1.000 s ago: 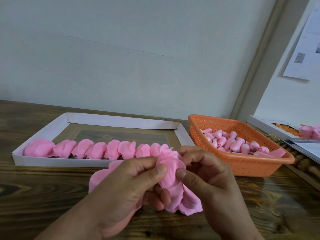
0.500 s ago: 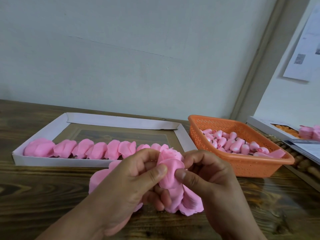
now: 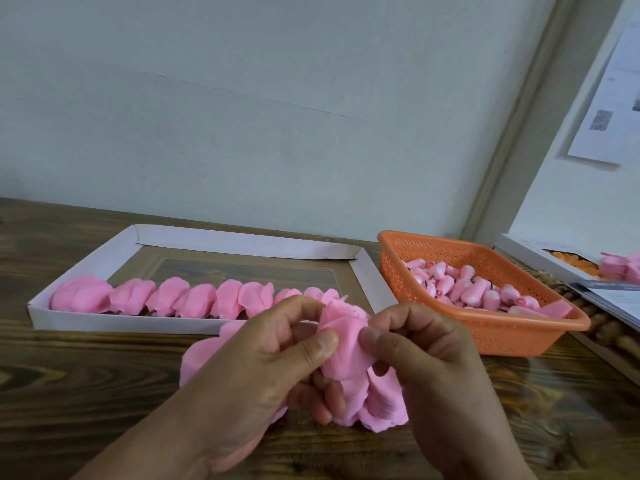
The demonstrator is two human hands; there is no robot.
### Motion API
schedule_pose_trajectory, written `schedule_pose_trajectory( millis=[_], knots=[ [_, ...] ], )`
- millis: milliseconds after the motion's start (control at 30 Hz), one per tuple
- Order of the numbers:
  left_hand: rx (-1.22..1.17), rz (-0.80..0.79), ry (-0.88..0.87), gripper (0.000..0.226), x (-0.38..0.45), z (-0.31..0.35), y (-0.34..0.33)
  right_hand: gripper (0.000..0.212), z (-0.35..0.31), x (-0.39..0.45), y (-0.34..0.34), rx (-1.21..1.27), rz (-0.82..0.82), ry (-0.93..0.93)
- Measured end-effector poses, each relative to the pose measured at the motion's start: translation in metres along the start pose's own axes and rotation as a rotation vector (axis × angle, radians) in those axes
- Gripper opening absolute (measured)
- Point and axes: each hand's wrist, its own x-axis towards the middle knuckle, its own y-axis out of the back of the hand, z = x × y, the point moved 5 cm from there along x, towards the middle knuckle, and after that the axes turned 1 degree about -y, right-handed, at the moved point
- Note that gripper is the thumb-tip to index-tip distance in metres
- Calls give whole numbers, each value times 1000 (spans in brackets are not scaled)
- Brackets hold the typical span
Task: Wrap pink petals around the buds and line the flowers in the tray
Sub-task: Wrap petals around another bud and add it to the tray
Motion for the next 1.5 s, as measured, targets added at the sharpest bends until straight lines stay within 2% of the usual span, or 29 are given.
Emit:
schedule_pose_trajectory(
  millis=[133,233,367,633,733,833,1000,1067,1200,1300,1367,1433,1500],
  knots=[
    [37,-24,-20,19,0,1,-1,11,-8,-2,-3,-102,89,68],
    [44,-21,-35,11,0,2,0,19,-11,-2,-3,-258,156,149],
    [46,0,-49,16,0,2,0,21,-19,-2,-6,-475,180,261],
    [114,58,-100,16,2,1,5,28,-23,0,-18,-697,276,306],
    [190,83,-132,23,2,0,5,36,-20,2,-21,-725,291,253],
    [300,138,-191,31,2,1,4,21,-18,3,-19,-686,309,189],
    [336,187,-229,25,1,2,2,21,-20,2,-22,-655,343,190],
    [337,195,-225,30,1,3,2,20,-22,1,-24,-622,343,205],
    [332,225,-224,39,1,4,4,14,-23,1,-28,-445,259,149],
    [377,250,-232,32,1,4,7,39,-18,3,-28,-273,131,-8],
    [395,267,-222,28,1,3,10,52,-16,4,-30,-287,44,-79],
    [435,278,-217,18,2,1,11,44,-20,6,-31,-370,-36,-86],
    [462,290,-212,11,1,1,12,23,-26,10,-32,-483,-131,-36]
  ],
)
